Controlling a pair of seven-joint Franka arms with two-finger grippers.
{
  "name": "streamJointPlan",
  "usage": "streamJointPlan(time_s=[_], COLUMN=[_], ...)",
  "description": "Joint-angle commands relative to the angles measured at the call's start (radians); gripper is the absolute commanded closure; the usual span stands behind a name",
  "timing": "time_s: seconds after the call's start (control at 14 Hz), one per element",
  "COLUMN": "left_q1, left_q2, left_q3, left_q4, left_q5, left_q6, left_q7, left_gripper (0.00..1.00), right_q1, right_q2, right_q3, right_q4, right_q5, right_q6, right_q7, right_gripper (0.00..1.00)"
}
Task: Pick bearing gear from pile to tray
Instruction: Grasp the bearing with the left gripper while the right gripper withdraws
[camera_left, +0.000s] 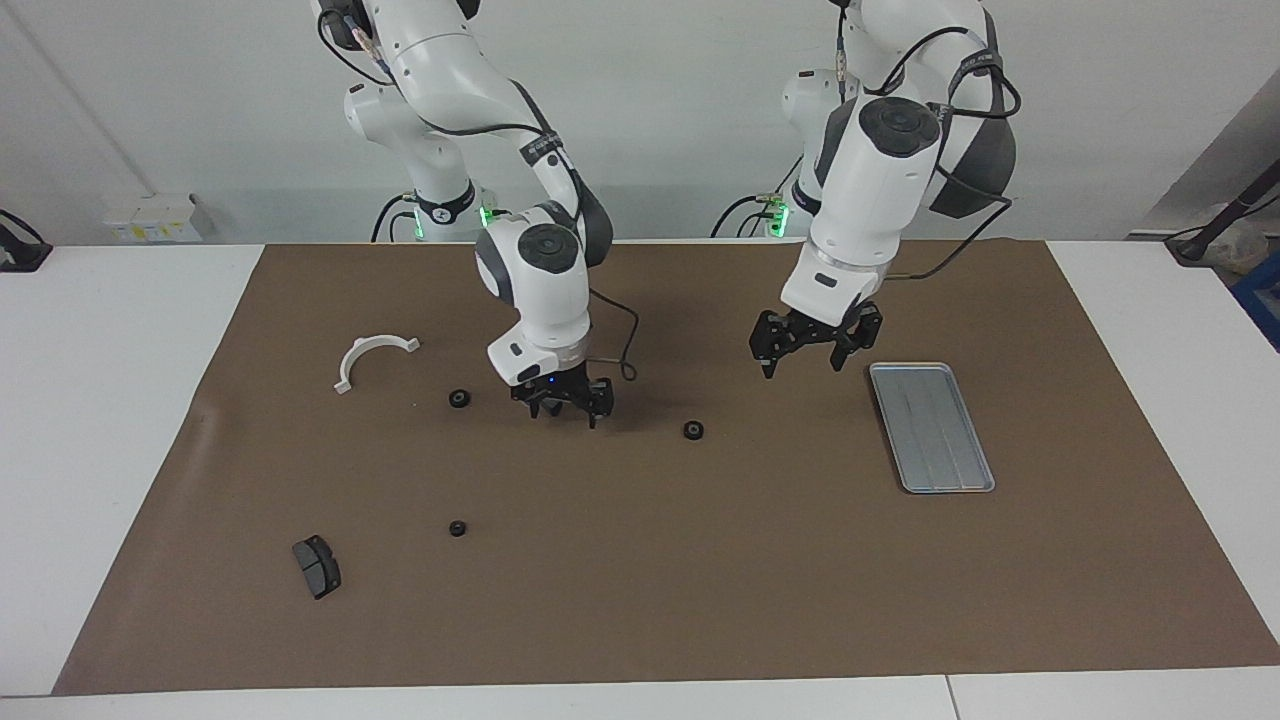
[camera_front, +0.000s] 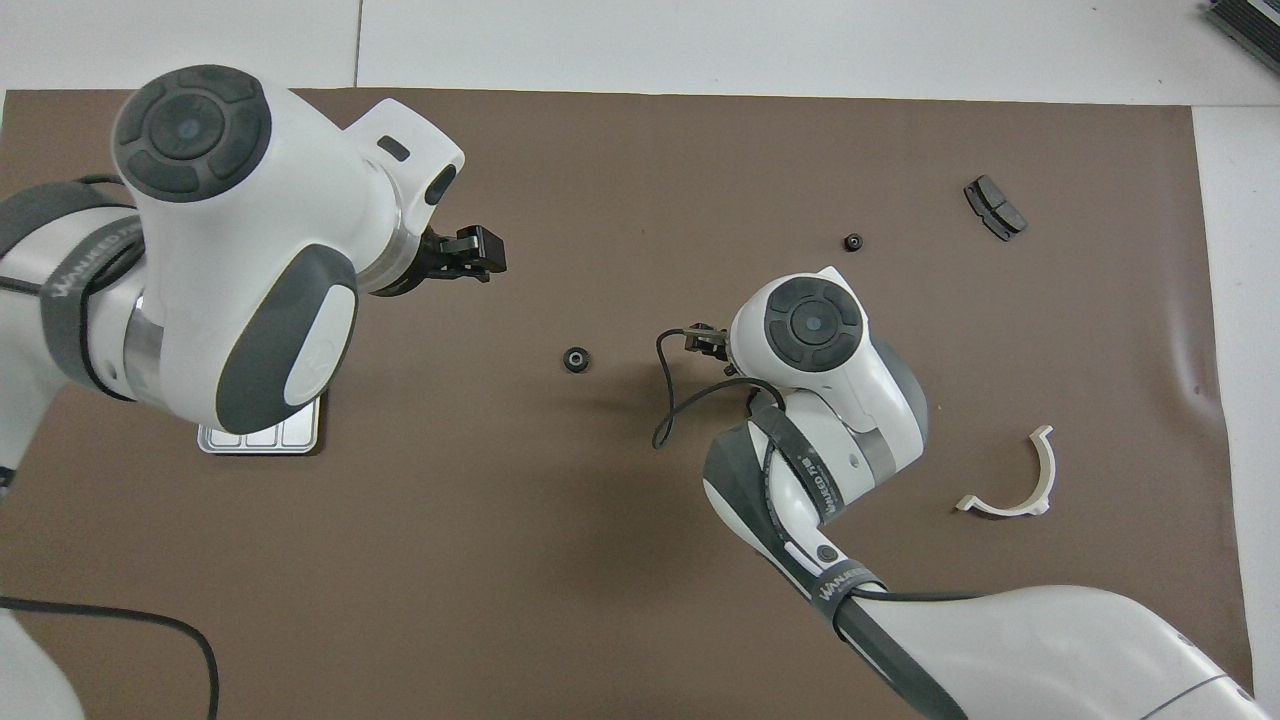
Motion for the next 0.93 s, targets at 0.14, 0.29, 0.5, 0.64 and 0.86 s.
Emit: streamJointPlan(time_s=[0.14, 0.29, 0.5, 0.64, 0.86], left_q1=[-0.091, -0.116, -0.142, -0.141, -0.135], left_q2=[0.1, 0.134, 0.163, 0.215, 0.229], left_q3=[0.019, 0.019, 0.02, 0.02, 0.02], left_q4=[0.002, 0.002, -0.001, -0.007, -0.048], left_q5=[0.007, 0.008, 0.034, 0.036, 0.051], left_q6=[0.097, 0.138, 0.194, 0.272, 0.312], left_q7=[-0.105, -0.117, -0.137, -0.137, -0.134], left_gripper=[0.0, 0.0, 0.0, 0.0, 0.0], right_q1=[-0.1, -0.136, -0.182, -0.231, -0.252], right_q2=[-0.103, -0.126, -0.142, -0.146, -0.162], right_q3=[0.014, 0.014, 0.014, 0.014, 0.014], right_q4=[-0.156, -0.194, -0.231, -0.259, -0.326], right_q5=[0.035, 0.058, 0.066, 0.066, 0.067], right_q6=[0.035, 0.037, 0.04, 0.055, 0.128], right_q7=[-0.197, -0.268, -0.357, -0.415, -0.454], right_gripper=[0.0, 0.0, 0.0, 0.0, 0.0])
